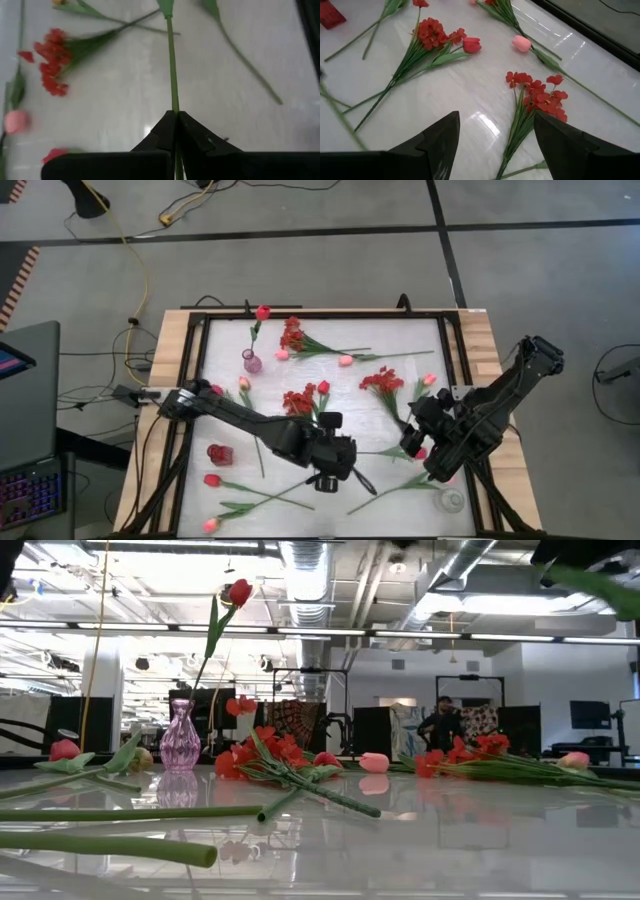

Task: Sort flowers into vase by color
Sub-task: Put the red tulip into the purple vase

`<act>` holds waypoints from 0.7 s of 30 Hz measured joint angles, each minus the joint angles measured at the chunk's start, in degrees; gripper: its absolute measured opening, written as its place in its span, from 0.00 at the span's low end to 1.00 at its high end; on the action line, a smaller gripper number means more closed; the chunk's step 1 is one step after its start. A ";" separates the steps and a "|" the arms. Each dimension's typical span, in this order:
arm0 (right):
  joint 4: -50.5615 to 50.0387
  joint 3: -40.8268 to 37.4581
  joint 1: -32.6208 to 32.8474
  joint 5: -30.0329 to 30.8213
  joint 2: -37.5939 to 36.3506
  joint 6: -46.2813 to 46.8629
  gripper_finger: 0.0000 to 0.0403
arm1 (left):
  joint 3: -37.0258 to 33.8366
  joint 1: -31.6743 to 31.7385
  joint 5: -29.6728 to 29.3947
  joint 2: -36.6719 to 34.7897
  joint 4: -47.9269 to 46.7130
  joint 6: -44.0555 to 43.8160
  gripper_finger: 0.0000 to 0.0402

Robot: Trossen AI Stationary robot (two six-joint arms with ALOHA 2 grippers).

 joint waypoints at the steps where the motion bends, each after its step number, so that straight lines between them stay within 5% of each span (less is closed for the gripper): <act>1: 0.01 0.00 0.00 0.00 0.00 -0.03 0.70 | 0.00 -0.34 -0.69 -0.62 -0.74 -0.06 0.00; 21: 0.01 0.00 0.00 3.25 0.02 -1.30 0.70 | -0.07 -6.89 -14.26 -9.81 -17.41 -8.42 0.00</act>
